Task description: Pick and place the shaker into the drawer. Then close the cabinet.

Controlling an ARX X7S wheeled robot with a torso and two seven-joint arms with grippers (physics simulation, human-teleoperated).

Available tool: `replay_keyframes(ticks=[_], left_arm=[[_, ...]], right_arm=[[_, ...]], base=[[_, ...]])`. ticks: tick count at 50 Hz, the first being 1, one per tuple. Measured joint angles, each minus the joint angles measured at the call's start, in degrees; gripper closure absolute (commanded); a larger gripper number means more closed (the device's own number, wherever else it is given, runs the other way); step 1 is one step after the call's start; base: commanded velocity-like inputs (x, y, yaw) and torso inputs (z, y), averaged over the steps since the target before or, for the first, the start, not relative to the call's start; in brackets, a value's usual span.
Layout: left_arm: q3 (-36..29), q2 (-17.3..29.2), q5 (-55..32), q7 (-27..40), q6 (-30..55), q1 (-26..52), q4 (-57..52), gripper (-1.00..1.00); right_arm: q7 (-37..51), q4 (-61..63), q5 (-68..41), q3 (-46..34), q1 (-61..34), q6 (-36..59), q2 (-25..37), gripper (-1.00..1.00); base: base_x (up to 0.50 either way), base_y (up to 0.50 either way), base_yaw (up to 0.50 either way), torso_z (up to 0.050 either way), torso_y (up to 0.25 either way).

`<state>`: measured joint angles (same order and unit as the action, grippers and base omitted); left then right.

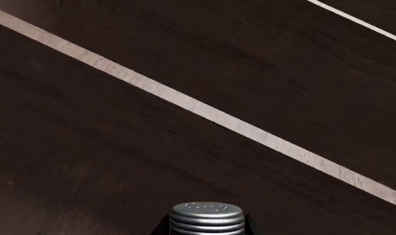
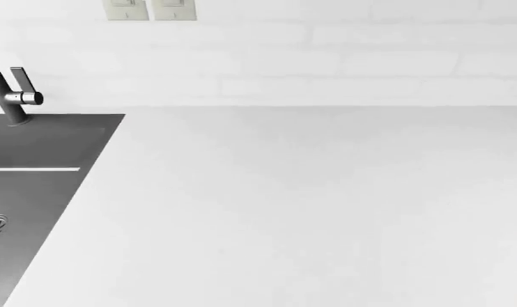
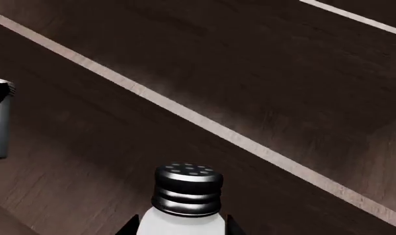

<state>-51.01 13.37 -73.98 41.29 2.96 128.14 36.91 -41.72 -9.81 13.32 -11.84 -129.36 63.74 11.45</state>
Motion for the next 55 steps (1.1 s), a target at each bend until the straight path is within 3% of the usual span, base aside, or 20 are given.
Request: replay_keyframes(ticks=[14,37,44,48,55], left_arm=[[1.7,4.1,-2.2,4.0,1.6,-2.8,-12.4,1.00],[2.2,6.5,-3.3,7.1,2.3,-6.8,-21.2,1.00],[2.7,9.1,-5.2,8.5,2.8,-10.2,-27.8,1.00],[2.7,12.6,-7.7,10.1,2.7,-15.6,-36.6,1.00],[1.8,21.1,-9.1,12.4,0.5,-29.7,-53.7,1.00]], right_arm=[[-2.0,13.4,0.7,-2.6,2.1,2.9,1.0,1.00],[-3.4,23.1,1.2,-3.1,4.7,9.9,1.7,1.00],[-4.4,27.8,2.3,-3.5,7.4,15.2,2.2,1.00],[-13.3,31.5,12.0,-3.9,12.5,18.9,0.5,1.00],[-30.9,39.1,38.9,-4.4,25.8,22.8,-3.0,1.00]], base=[[-0.50,0.00,0.00,0.000,0.000],[-0.50,0.00,0.00,0.000,0.000],[0.00,0.00,0.00,0.000,0.000],[0.00,0.00,0.00,0.000,0.000],[0.00,0.00,0.00,0.000,0.000]])
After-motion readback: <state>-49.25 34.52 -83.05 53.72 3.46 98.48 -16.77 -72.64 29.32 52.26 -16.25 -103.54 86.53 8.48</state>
